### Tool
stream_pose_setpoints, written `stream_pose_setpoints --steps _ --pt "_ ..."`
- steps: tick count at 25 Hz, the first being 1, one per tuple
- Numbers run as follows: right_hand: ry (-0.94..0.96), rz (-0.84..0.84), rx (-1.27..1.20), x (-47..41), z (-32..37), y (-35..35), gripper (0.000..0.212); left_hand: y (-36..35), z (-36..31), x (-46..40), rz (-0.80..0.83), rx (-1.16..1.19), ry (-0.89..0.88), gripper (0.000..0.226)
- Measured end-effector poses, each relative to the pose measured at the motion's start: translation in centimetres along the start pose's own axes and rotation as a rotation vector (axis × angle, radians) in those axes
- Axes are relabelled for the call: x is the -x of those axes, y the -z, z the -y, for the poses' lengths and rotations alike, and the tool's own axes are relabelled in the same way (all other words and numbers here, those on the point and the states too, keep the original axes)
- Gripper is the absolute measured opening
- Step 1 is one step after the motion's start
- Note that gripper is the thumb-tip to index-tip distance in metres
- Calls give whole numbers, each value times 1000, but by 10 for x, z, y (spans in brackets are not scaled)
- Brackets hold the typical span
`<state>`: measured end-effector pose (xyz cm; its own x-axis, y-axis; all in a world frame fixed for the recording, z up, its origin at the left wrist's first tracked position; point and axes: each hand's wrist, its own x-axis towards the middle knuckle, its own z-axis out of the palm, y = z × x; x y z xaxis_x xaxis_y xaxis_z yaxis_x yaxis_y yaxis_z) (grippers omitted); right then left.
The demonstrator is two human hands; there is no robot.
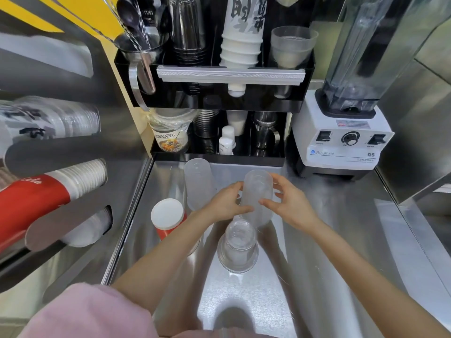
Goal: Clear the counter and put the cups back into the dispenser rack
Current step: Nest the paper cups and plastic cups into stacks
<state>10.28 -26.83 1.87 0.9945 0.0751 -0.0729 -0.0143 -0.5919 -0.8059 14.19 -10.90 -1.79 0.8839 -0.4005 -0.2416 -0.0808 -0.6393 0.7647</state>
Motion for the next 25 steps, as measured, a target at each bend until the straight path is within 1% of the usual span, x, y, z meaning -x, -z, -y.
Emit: stream_pose_setpoints --steps 3,8,12,19,25 --pt "72 -27 -6 0 18 10 57 14 -8 4 -55 10 -69 63" --pt "234 -41 -54 -6 63 26 60 61 -35 27 -251 -47 -196 60" --pt "320 -40 -44 -15 99 23 59 101 -43 44 -346 -88 -215 62" --pt "415 1 0 -41 140 7 62 145 -33 66 -422 -93 -198 62" --pt "372 97 -9 -58 136 -19 60 147 -6 64 -357 -43 -129 61"
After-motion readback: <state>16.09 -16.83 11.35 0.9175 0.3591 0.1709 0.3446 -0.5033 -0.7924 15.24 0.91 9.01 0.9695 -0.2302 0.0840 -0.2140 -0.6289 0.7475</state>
